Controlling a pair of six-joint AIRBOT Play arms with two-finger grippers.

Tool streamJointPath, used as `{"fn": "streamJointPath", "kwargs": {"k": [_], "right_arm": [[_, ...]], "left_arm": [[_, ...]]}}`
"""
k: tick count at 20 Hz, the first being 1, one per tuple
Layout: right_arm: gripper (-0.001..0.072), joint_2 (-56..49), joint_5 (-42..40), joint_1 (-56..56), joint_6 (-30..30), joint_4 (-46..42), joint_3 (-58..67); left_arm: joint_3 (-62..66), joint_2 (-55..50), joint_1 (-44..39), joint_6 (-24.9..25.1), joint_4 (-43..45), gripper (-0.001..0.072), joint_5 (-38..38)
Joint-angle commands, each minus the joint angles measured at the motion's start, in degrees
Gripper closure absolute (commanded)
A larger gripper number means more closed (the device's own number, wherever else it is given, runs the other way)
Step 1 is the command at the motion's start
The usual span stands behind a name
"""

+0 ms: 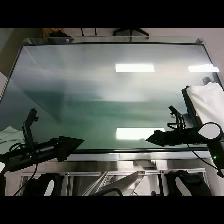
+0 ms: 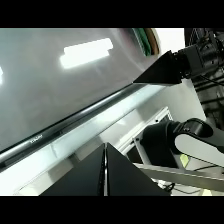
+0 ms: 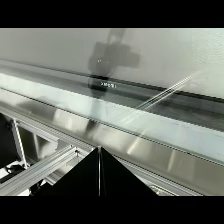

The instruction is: Fold the shirts.

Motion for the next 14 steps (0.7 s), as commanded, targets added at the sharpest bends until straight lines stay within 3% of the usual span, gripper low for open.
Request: {"fn": "streamJointPath", "kwargs": {"k": [1, 5, 9, 10, 11, 12, 14], "right_arm": [[0.0686, 0.1, 0.1, 0.0, 0.0, 0.1, 0.0], [0.0686, 0.1, 0.1, 0.0, 0.1, 0.1, 0.0], [0.0686, 0.1, 0.1, 0.0, 0.1, 0.1, 0.0], [0.0686, 0.1, 0.1, 0.0, 0.1, 0.2, 0.0], [0.0686, 0.1, 0.1, 0.0, 0.1, 0.2, 0.0], [0.0686, 0.0, 0.1, 0.0, 0.1, 0.2, 0.0], [0.0686, 0.1, 0.1, 0.0, 0.1, 0.2, 0.0]], "left_arm": [[0.0, 1.6, 4.0, 0.0, 0.1, 0.0691, -1.8], [0.2, 3.1, 9.6, 0.9, 1.0, 0.0691, -1.6], [7.7, -3.2, 16.0, 0.9, 20.2, 0.0688, -1.3], [10.0, -5.8, 16.5, 0.9, 25.3, 0.0566, -0.6], [12.4, -8.8, 17.4, 0.2, 30.6, 0.0078, 0.5], [14.7, -11.7, 18.8, -2.9, 35.6, 0.0010, 1.7], [19.7, -18.5, 23.5, -6.7, 46.9, 0.0010, 2.6]]}}
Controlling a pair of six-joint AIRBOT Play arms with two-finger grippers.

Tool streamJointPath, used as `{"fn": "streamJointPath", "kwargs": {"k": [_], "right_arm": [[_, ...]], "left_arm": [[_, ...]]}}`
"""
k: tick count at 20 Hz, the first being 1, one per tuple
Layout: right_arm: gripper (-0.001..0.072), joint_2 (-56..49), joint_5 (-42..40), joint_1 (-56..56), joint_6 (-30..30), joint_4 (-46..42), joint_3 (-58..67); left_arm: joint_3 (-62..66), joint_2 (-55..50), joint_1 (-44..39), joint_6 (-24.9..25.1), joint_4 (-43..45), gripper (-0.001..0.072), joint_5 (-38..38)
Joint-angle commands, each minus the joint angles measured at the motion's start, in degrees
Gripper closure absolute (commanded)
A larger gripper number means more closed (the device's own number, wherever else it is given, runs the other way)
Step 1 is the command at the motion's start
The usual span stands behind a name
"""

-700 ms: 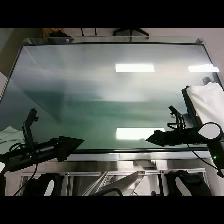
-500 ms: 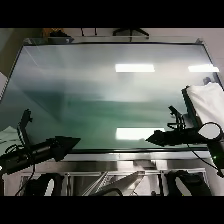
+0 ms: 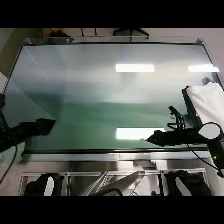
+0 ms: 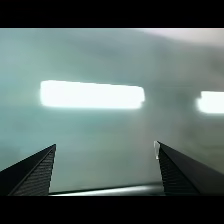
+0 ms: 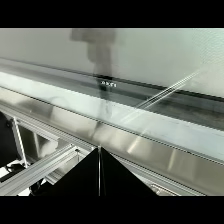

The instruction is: Fold the shirts.

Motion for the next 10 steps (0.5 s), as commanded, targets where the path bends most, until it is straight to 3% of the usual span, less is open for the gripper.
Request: {"fn": "streamJointPath", "kwargs": {"k": [1, 4, 10], "right_arm": [[0.0686, 0.0, -0.1, 0.0, 0.0, 0.1, 0.0], [0.0686, 0.0, -1.1, 0.0, 0.0, 0.1, 0.0], [0.0686, 0.0, -1.2, 0.0, 0.0, 0.1, 0.0]], "left_arm": [[8.3, -11.1, 7.4, -6.3, 22.4, 0.0010, 1.9], [10.5, -20.6, 16.6, -7.9, 27.8, 0.0010, 1.6], [6.8, -34.2, 34.0, -7.9, 28.0, 0.0010, 3.0]]}}
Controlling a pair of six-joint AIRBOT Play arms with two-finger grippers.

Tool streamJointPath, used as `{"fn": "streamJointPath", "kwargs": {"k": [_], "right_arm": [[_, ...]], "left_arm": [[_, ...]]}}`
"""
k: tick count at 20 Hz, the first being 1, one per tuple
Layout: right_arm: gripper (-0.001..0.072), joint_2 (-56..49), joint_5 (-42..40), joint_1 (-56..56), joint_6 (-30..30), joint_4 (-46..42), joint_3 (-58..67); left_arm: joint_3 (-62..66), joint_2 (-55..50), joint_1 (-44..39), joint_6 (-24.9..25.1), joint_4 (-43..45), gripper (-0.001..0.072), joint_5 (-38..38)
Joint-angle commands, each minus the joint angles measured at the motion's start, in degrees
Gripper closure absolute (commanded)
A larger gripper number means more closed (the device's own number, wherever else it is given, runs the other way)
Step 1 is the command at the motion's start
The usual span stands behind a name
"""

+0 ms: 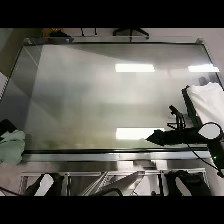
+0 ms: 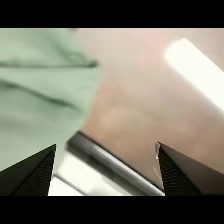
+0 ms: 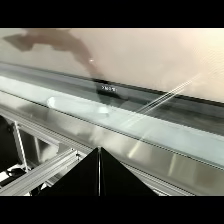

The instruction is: Fold the shirts.

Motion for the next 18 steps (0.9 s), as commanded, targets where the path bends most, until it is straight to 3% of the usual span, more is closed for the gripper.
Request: {"fn": "streamJointPath", "kwargs": {"k": [1, 5, 9, 10, 12, 15, 18], "right_arm": [[0.0686, 0.0, -0.1, 0.0, -0.7, 0.0, 0.0], [0.0686, -0.1, -0.1, 0.0, -0.7, -0.1, 0.0], [0.0686, 0.0, -0.1, 0.0, -0.6, 0.0, 0.0], [0.0686, 0.0, -0.1, 0.0, -0.6, 0.0, 0.0], [0.0686, 0.0, 0.0, 0.0, -0.6, 0.0, 0.0], [0.0686, 0.0, 0.1, 0.0, -0.6, 0.5, 0.0], [0.0686, 0.0, 0.1, 0.0, -0.6, 2.7, 0.0]], "left_arm": [[-1.6, -7.0, 10.6, -0.5, 2.1, 0.0010, 1.0], [-3.1, -9.3, 17.0, 1.5, 2.2, 0.0010, 4.5], [-3.5, -13.2, 18.3, 1.5, 2.1, 0.0014, 8.1], [-3.4, -14.7, 17.9, 1.5, 2.0, 0.0114, 9.3], [-1.6, -17.7, 15.6, 1.7, 1.8, 0.0698, 9.1], [4.8, -19.0, 9.1, 3.9, -2.3, 0.0693, 4.3], [13.9, -14.6, -0.6, 6.0, -15.6, 0.0693, 0.8]]}}
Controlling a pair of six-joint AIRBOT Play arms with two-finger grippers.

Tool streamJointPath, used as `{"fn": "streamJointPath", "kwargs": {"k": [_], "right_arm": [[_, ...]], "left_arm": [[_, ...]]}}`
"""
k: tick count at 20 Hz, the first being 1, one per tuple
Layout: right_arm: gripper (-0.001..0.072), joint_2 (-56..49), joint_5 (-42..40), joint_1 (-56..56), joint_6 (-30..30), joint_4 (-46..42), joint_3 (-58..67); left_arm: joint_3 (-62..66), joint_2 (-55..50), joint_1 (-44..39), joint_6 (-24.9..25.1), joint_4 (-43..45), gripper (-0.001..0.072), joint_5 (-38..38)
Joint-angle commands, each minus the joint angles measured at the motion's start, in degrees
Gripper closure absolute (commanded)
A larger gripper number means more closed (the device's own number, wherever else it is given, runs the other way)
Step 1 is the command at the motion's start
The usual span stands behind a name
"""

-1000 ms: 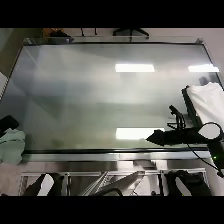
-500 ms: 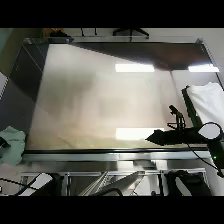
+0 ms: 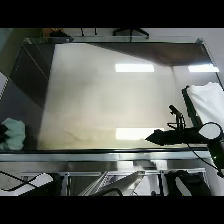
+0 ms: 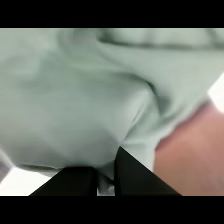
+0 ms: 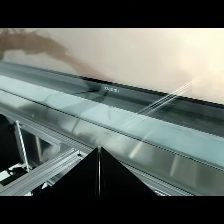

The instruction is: Fold the shirts.

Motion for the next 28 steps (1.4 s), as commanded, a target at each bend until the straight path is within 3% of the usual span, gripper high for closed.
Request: {"fn": "streamJointPath", "kwargs": {"k": [1, 4, 8, 10, 16, 17, 18, 19, 20, 24, 27, 28], "right_arm": [[0.0686, 0.0, 0.1, 0.0, 0.1, 2.7, 0.0], [0.0686, 0.0, 0.0, 0.0, 0.0, 8.4, 0.0], [0.0686, 0.0, -1.2, 0.0, -0.9, 15.0, 0.0], [0.0686, 0.0, -3.6, 0.0, -6.1, 14.9, 0.0], [0.0678, -3.3, -8.7, -0.1, -10.5, 14.9, 0.0], [0.0613, -4.6, -8.7, -0.1, -10.5, 14.9, 0.0], [0.0429, -5.8, -8.7, -0.1, -10.5, 14.9, 0.1], [0.0335, -7.0, -8.7, -0.2, -10.5, 15.0, 0.4], [0.0336, -8.3, -8.7, -0.2, -11.0, 14.9, 1.1], [0.0332, -13.0, -8.5, -1.7, -14.3, 14.9, 6.0], [0.0313, -16.5, -8.7, -1.5, -17.1, 13.0, 5.9], [0.0213, -18.2, -9.0, -1.4, -17.3, 12.3, 5.4]], "left_arm": [[10.6, 4.6, -11.5, 2.8, -16.8, 0.0693, -4.1], [18.9, 11.8, -25.4, 2.8, -26.8, 0.0693, -4.7], [20.4, 17.1, -43.9, -0.3, -26.2, 0.0692, -1.2], [15.5, 17.7, -51.9, -1.1, -26.2, 0.0692, 2.7], [-0.2, 8.4, -70.9, -1.0, -26.5, 0.0691, 19.2], [-1.1, 5.6, -72.8, -1.0, -26.5, 0.0688, 20.0], [-1.3, 2.9, -74.2, -1.0, -26.4, 0.0587, 19.8], [-0.9, 0.7, -74.8, -1.0, -26.4, 0.0054, 19.1], [0.2, -0.8, -74.5, -1.2, -26.5, 0.0021, 17.3], [9.3, -1.8, -65.9, 1.9, -25.7, 0.0022, 2.3], [10.1, 0.6, -56.0, 1.8, -20.2, 0.0022, -1.9], [8.4, 1.2, -52.7, 1.8, -19.8, 0.0022, -1.6]]}}
